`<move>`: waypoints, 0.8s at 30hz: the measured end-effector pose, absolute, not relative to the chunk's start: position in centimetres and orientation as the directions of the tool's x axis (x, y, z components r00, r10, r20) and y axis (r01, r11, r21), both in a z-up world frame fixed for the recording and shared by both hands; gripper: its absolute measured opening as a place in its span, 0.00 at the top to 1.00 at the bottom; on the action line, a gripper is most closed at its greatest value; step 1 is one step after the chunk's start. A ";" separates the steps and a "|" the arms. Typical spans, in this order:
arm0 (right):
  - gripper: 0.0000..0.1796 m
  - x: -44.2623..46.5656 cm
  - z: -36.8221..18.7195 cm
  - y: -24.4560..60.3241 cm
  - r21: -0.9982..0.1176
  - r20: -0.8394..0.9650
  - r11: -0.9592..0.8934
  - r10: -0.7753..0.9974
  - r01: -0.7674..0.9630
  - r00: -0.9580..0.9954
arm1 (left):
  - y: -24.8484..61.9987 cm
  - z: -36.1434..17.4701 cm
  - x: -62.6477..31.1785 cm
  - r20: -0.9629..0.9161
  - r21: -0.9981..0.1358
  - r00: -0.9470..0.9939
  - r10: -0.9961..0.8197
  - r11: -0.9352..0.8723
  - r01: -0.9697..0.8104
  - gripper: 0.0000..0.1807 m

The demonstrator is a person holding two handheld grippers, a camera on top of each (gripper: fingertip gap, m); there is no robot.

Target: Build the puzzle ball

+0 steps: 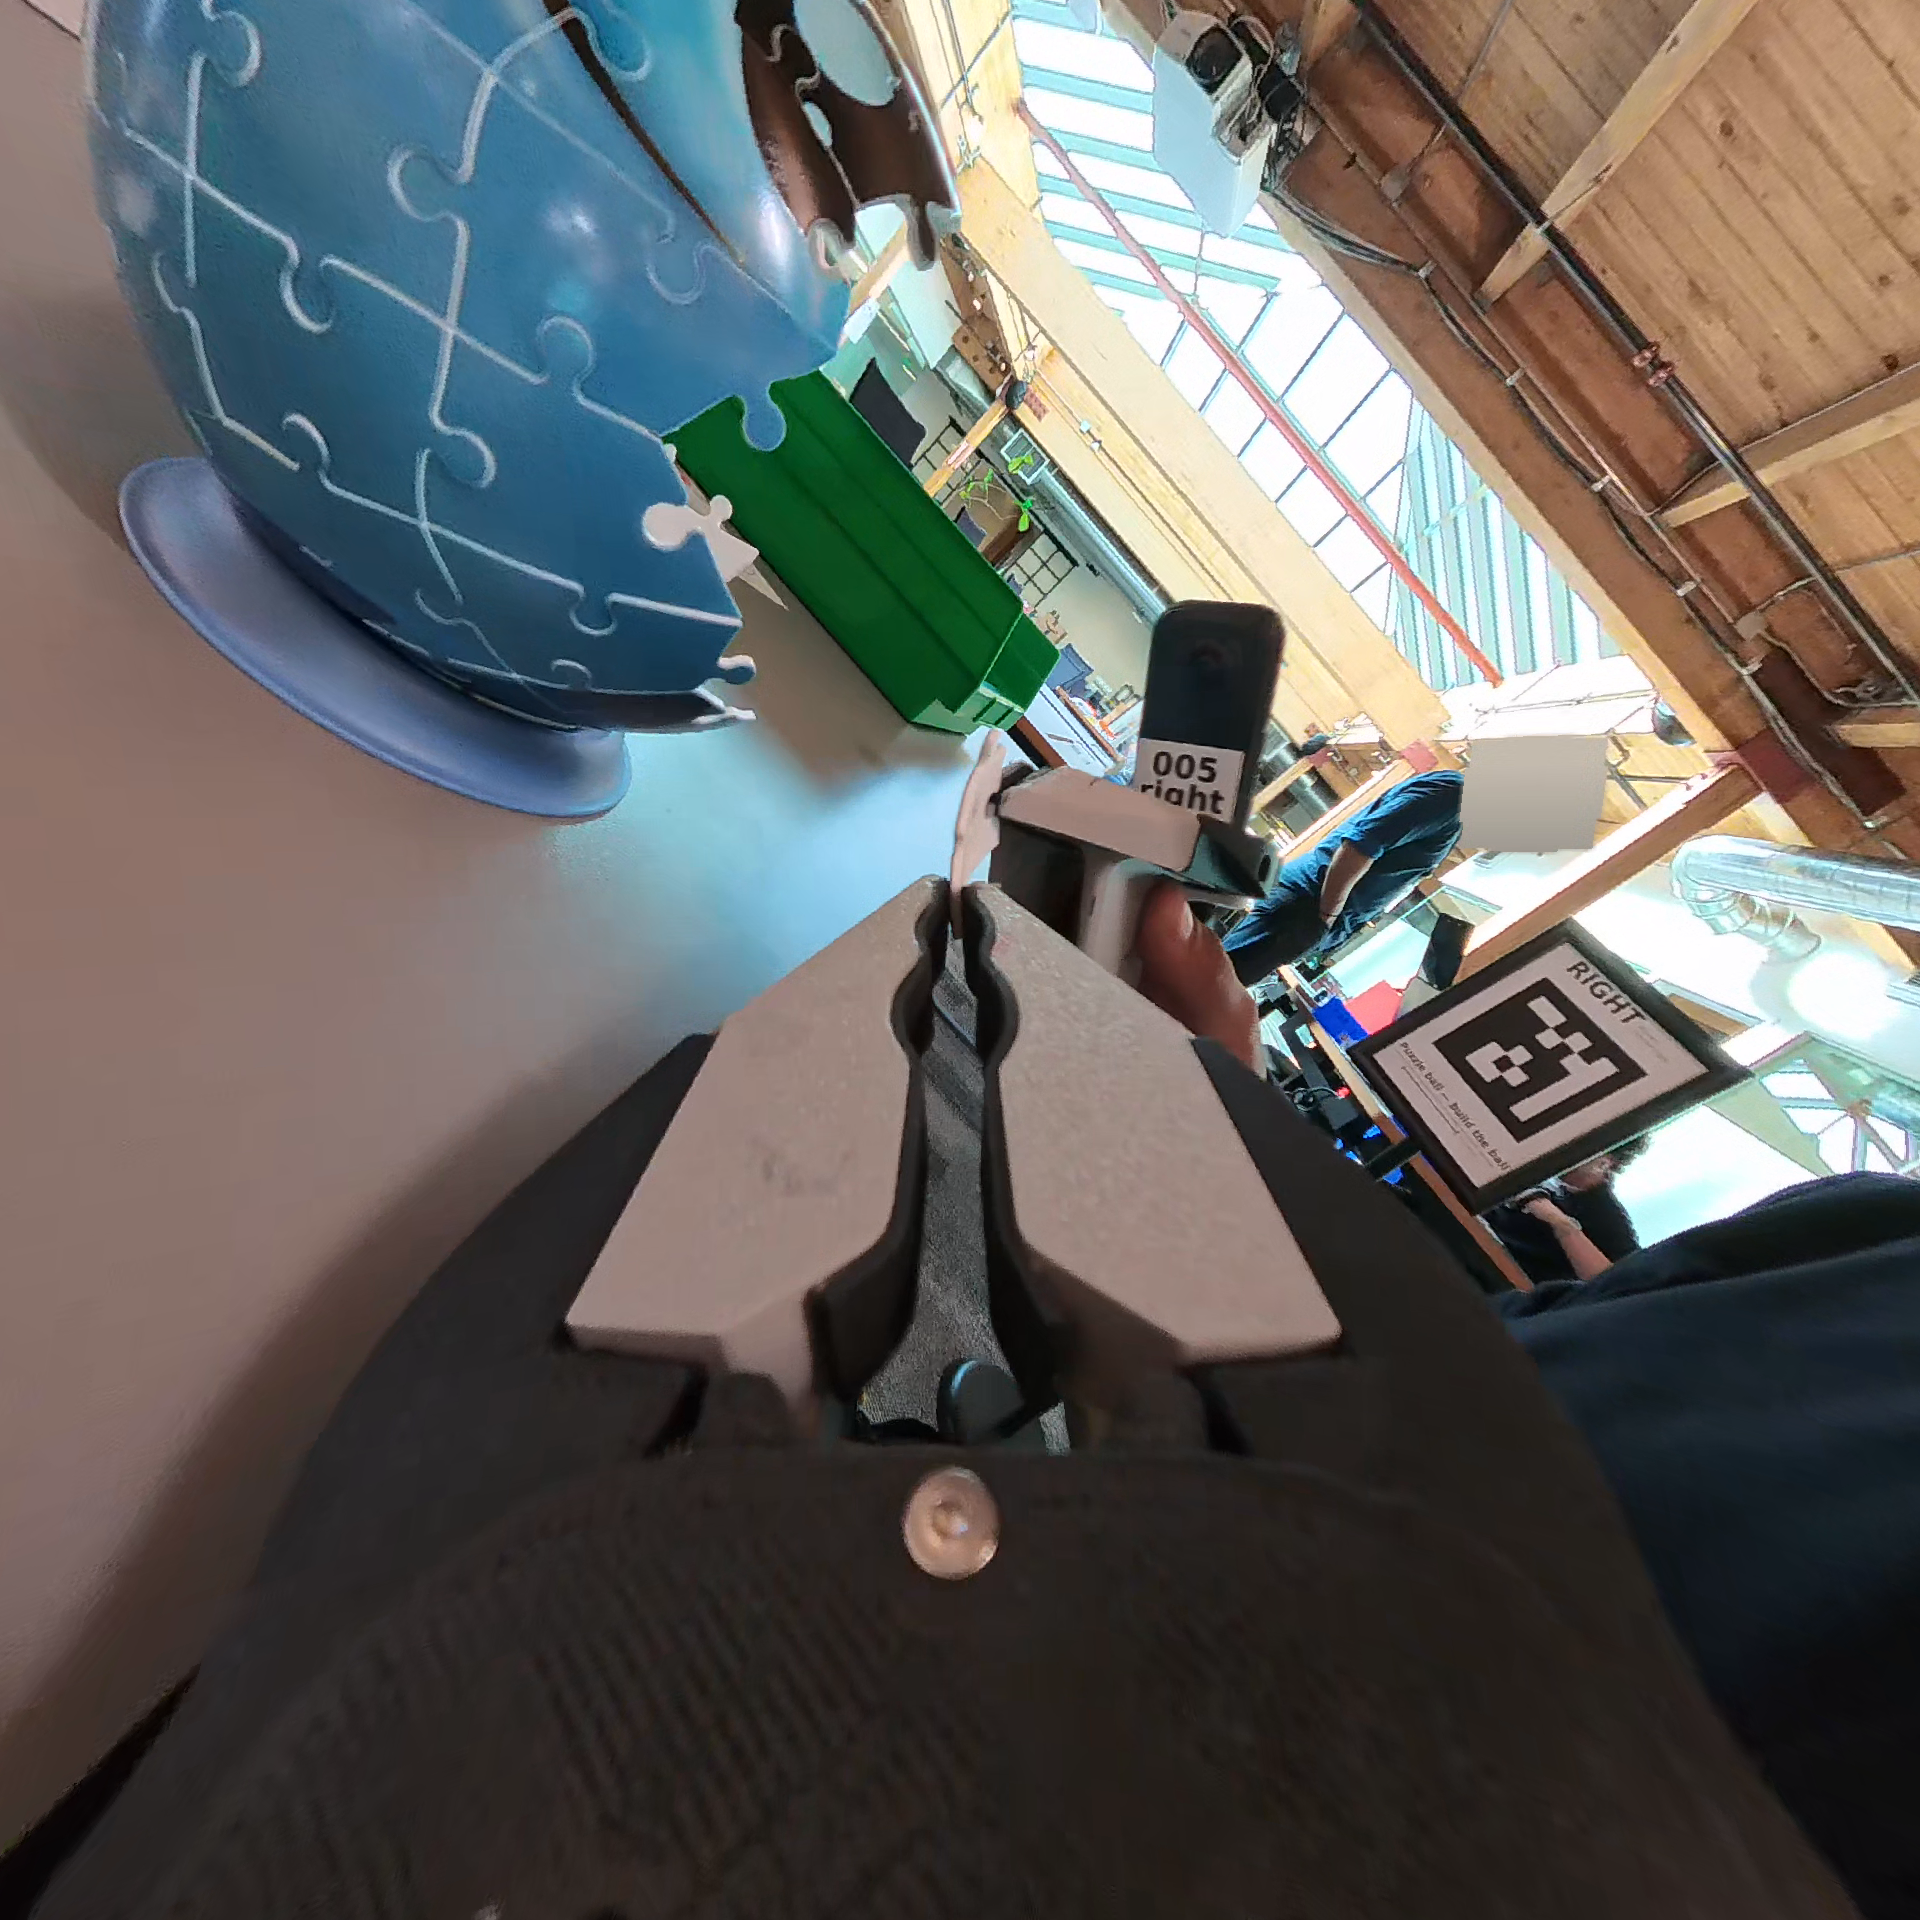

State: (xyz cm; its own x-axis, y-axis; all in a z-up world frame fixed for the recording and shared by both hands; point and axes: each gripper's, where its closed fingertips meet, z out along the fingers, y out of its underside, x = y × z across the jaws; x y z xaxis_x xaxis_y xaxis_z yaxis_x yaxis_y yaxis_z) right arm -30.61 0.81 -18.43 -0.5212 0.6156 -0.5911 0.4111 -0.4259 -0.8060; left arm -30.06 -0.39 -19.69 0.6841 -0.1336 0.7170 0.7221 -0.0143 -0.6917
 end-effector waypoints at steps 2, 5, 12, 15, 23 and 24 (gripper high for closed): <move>1.00 -30.6 -18.2 0.8 -0.798 -0.603 -0.441 0.598 0.411 -0.528 | -0.4 -19.5 -30.1 0.711 -0.697 0.690 -0.137 -0.006 0.717 1.00; 1.00 -30.4 -18.2 0.8 -0.796 -0.605 -0.447 0.590 0.408 -0.535 | -0.5 -19.4 -30.0 0.714 -0.692 0.684 -0.147 -0.008 0.721 1.00; 1.00 -30.6 -18.9 0.6 -0.803 -0.595 -0.418 0.603 0.425 -0.531 | -0.2 -20.0 -29.8 0.736 -0.671 0.661 -0.146 -0.033 0.741 1.00; 1.00 -30.7 -19.1 0.6 -0.803 -0.594 -0.410 0.608 0.432 -0.527 | -0.2 -20.2 -29.9 0.742 -0.665 0.653 -0.150 -0.043 0.746 1.00; 1.00 -30.5 -19.8 0.3 -0.791 -0.608 -0.408 0.600 0.456 -0.520 | -0.4 -19.8 -31.0 0.682 -0.729 0.723 -0.110 -0.035 0.683 1.00; 1.00 -30.5 -19.9 0.2 -0.792 -0.607 -0.405 0.601 0.458 -0.519 | -0.4 -19.7 -31.1 0.677 -0.734 0.728 -0.107 -0.035 0.678 1.00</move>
State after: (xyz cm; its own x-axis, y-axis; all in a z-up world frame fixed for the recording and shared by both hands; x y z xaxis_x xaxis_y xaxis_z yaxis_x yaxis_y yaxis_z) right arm -30.51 0.21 -19.89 -0.5191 0.6012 -0.6075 0.4578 -0.4046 -0.7917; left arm -31.07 -0.38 -19.70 0.7277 -0.1068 0.6775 0.6782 -0.0352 -0.7340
